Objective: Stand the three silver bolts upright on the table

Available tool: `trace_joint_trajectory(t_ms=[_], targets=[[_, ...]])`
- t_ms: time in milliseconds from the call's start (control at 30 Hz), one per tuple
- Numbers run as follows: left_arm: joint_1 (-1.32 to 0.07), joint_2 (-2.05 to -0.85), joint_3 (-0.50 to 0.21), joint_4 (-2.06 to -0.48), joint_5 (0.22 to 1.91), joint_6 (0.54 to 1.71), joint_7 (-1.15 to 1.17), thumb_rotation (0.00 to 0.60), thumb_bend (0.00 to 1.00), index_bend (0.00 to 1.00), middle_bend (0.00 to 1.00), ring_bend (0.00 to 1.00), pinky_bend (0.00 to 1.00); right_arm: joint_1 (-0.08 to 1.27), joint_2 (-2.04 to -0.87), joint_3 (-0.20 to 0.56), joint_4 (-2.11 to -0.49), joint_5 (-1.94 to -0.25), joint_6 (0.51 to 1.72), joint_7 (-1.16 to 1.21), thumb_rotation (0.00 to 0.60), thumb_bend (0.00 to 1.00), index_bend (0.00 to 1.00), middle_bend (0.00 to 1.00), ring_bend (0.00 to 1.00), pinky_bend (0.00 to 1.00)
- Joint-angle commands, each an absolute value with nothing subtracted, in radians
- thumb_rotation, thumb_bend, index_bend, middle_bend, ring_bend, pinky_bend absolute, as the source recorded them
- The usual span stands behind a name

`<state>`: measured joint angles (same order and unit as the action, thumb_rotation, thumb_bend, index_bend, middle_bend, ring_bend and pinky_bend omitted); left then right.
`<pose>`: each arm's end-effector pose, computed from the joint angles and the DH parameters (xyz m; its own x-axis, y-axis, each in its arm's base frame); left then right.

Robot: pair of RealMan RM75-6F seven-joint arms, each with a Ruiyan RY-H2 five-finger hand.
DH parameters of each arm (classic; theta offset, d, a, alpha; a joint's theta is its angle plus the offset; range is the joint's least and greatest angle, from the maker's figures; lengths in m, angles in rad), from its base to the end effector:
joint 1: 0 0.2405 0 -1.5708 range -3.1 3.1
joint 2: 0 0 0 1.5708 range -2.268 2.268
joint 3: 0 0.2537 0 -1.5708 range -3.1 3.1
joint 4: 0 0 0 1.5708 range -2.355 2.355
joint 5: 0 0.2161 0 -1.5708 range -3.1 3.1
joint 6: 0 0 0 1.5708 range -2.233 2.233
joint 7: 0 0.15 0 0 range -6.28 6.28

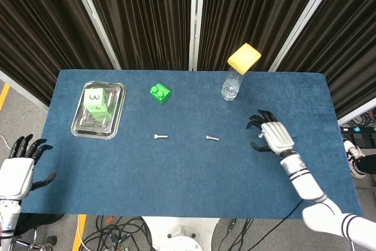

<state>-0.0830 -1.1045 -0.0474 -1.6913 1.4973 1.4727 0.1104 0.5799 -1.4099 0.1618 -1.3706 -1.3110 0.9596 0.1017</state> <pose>-0.2976 0.1849 0.1477 0.4370 0.0218 0.8992 0.8995 -0.0130 -0.4368 -0.2306 -0.3470 0.0322 0.2686 -0.2811 0.9213 -0.9503 -0.2339 0.2056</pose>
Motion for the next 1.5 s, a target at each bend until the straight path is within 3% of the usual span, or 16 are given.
trace_joint_trajectory(t_ms=[33,233,667,1200,1500], targets=[[-0.079,-1.105,-0.045,-1.689,1.497,1.477,0.106,0.6,0.16,0.28,0.17,0.01,0.0,0.625,-1.49,0.19,-1.374,-1.229,0.923,-0.015,0.6,0.18,0.41,0.22,0.0,0.0],[-0.076,-1.109,-0.039,-1.679,1.496,1.479,0.091,0.6,0.16,0.28,0.17,0.01,0.0,0.669,-1.579,0.208,-1.34,-1.149,0.896,-0.121,0.6,0.26,0.44,0.22,0.0,0.0],[-0.067,-1.116,-0.029,-1.656,1.488,1.479,0.056,0.6,0.16,0.28,0.17,0.01,0.0,0.75,-1.726,0.244,-1.232,-1.018,0.862,-0.253,0.6,0.27,0.47,0.23,0.0,0.0],[-0.065,-1.126,-0.026,-1.632,1.488,1.478,0.026,0.6,0.16,0.28,0.17,0.01,0.0,0.755,-1.751,0.233,-1.198,-0.982,0.859,-0.285,0.6,0.28,0.52,0.24,0.0,0.0],[-0.062,-1.127,-0.023,-1.627,1.488,1.48,0.016,0.6,0.16,0.28,0.17,0.01,0.0,0.766,-1.745,0.233,-1.198,-0.995,0.865,-0.299,0.6,0.39,0.53,0.24,0.0,0.0]])
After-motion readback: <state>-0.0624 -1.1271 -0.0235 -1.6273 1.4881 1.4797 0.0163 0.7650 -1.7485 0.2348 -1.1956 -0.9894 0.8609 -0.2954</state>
